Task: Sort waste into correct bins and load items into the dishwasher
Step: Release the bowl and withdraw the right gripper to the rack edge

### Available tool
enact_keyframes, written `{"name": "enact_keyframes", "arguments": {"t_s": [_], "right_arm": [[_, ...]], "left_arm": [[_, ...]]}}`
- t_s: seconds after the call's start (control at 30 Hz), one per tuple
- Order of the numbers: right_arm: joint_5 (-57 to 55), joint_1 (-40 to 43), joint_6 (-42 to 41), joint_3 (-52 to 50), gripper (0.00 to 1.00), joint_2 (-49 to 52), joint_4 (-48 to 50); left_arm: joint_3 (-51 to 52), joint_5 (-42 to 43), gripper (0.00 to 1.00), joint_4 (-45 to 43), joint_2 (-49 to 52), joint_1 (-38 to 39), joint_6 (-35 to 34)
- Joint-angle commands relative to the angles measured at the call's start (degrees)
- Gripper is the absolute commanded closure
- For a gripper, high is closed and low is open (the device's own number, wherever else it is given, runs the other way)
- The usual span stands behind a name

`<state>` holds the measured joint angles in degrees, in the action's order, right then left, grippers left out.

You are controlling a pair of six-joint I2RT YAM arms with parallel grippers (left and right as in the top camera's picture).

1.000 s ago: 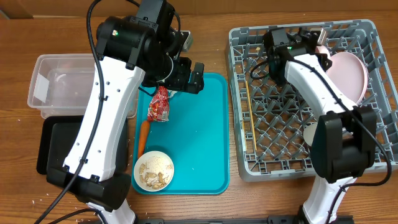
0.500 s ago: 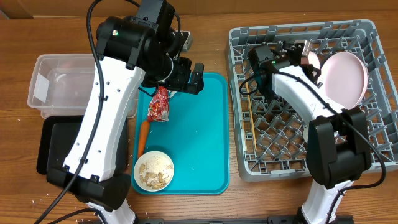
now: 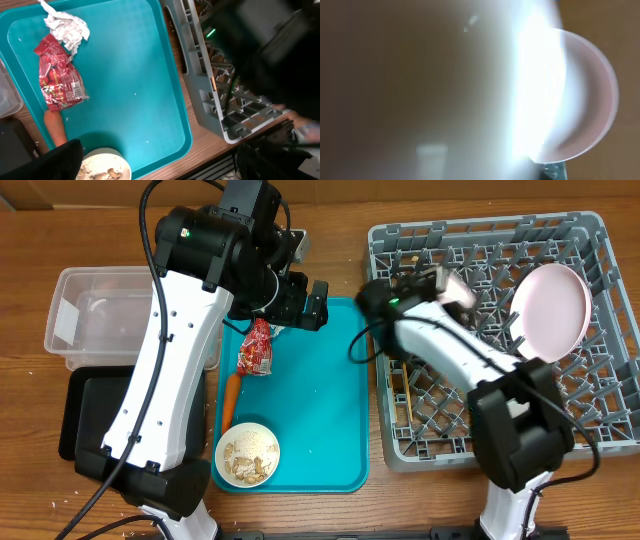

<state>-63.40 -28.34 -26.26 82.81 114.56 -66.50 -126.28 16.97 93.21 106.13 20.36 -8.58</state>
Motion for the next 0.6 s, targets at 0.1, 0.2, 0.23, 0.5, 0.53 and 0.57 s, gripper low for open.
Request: {"name": "enact_keyframes", "arguments": {"t_s": [0.1,0.2,0.23,0.5,0.53,0.57], "right_arm": [[3.52,-3.15,0.79,-0.96,0.5,1.46,0.15],[3.52,-3.78,0.76,-0.33,0.39,0.87,-0.09],[3.54,-3.87,0.76,0.13,0.36,0.31,-0.2],[13.99,-4.17,0.81,4.98,0.23,-10.34,-1.4],[17.81,-4.17,0.83,5.49,0.21,-12.35,-0.85],[20.87,-4.17,0.83,5.7,0.18,-13.75,-0.28]], "left_arm": [[-1.16,0.42,0.0,-0.22,-0.17,0.17,1.31],[-1.16,0.42,0.0,-0.22,-0.17,0.17,1.33],[-1.16,0.39,0.0,-0.22,-0.17,0.17,1.33],[-1.16,-2.34,0.0,-0.24,-0.17,0.17,1.31],[-1.16,-3.89,0.0,-0.2,-0.17,0.17,1.31],[-1.16,-5.2,0.0,-0.11,-0.17,0.17,1.29]]}}
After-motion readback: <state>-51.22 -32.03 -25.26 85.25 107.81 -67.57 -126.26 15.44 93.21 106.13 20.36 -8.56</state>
